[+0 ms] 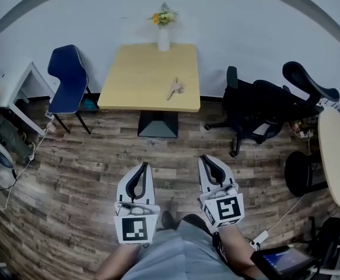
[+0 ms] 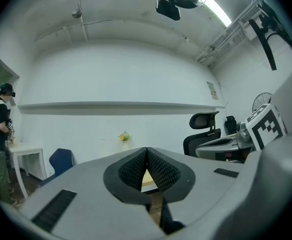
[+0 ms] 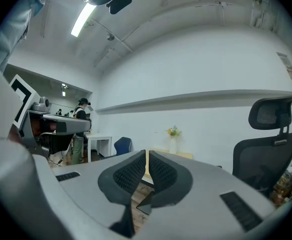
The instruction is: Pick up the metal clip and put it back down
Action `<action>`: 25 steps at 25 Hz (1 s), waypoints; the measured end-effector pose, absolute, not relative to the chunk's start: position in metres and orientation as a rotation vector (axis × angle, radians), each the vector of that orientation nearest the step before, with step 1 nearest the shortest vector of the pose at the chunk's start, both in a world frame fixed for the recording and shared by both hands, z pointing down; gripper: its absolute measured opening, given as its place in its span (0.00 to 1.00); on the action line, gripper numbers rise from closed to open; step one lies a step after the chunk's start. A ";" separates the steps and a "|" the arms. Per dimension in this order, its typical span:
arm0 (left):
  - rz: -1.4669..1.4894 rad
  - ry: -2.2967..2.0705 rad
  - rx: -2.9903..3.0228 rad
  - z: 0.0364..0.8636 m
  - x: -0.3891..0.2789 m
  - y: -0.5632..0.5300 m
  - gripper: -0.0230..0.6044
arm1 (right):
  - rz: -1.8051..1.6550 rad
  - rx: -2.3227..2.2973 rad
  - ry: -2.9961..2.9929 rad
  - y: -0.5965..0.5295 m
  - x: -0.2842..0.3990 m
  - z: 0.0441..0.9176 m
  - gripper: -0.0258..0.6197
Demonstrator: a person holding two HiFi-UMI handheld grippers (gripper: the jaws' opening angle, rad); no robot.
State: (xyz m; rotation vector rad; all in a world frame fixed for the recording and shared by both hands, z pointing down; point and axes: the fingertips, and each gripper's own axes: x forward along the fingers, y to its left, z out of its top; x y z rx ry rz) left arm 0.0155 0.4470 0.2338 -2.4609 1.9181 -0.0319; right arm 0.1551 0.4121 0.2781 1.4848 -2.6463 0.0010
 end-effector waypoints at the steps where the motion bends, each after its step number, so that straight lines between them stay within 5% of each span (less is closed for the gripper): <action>1: -0.029 1.915 -2.467 0.235 0.014 0.443 0.07 | 0.002 1.478 -2.643 0.409 0.152 0.279 0.12; 25: -0.303 1.904 -2.577 0.303 0.040 0.190 0.07 | 0.243 1.511 -2.584 0.156 0.176 0.352 0.12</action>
